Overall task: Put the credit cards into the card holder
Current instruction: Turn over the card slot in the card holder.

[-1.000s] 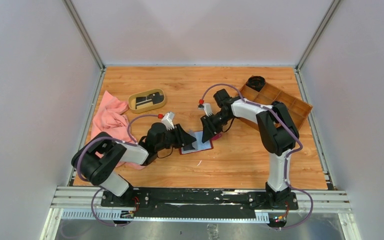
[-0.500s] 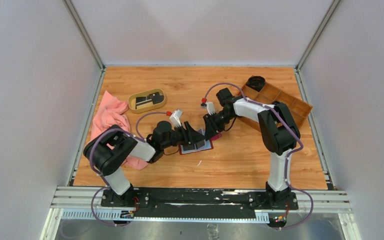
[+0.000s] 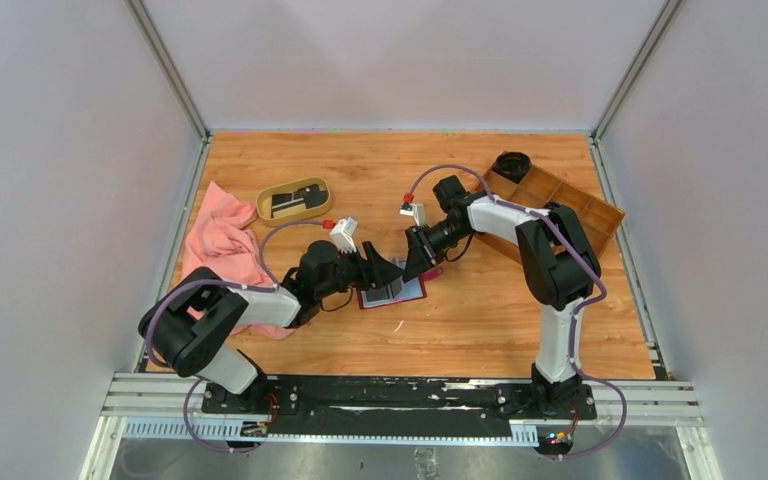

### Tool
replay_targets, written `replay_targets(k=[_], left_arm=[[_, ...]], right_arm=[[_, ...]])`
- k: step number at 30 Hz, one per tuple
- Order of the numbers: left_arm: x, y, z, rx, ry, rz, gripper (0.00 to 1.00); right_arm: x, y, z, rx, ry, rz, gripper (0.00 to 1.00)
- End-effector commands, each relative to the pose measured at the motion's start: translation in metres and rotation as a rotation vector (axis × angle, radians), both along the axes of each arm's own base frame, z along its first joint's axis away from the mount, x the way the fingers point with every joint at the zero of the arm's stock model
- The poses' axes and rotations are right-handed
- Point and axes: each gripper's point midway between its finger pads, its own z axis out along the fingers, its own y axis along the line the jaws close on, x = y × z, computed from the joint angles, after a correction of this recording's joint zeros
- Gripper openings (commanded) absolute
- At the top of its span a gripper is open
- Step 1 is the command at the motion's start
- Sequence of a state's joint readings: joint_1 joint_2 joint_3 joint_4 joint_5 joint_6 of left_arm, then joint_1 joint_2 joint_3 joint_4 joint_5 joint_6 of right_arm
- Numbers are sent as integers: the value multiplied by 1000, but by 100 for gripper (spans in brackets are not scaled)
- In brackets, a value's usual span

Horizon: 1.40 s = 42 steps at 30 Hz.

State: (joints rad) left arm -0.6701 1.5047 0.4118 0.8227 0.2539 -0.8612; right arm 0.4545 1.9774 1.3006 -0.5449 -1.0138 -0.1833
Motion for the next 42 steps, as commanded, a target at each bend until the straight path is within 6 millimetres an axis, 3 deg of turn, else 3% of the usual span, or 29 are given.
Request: replay_targets(k=[1, 10, 28, 37, 42], left_arm=[[-1, 6, -22, 83, 24, 13, 60], [2, 5, -29, 95, 43, 22, 55], [5, 1, -27, 88, 44, 16, 64], [7, 1, -35, 100, 62, 23, 57], [6, 3, -35, 100, 61, 26, 45]], right_arm=[[-2, 5, 7, 56, 52, 8, 38], [-3, 7, 1, 39, 63, 7, 38], [-12, 13, -3, 41, 87, 30, 35], [-13, 14, -1, 55, 97, 34, 33], [-11, 14, -2, 47, 90, 30, 33]])
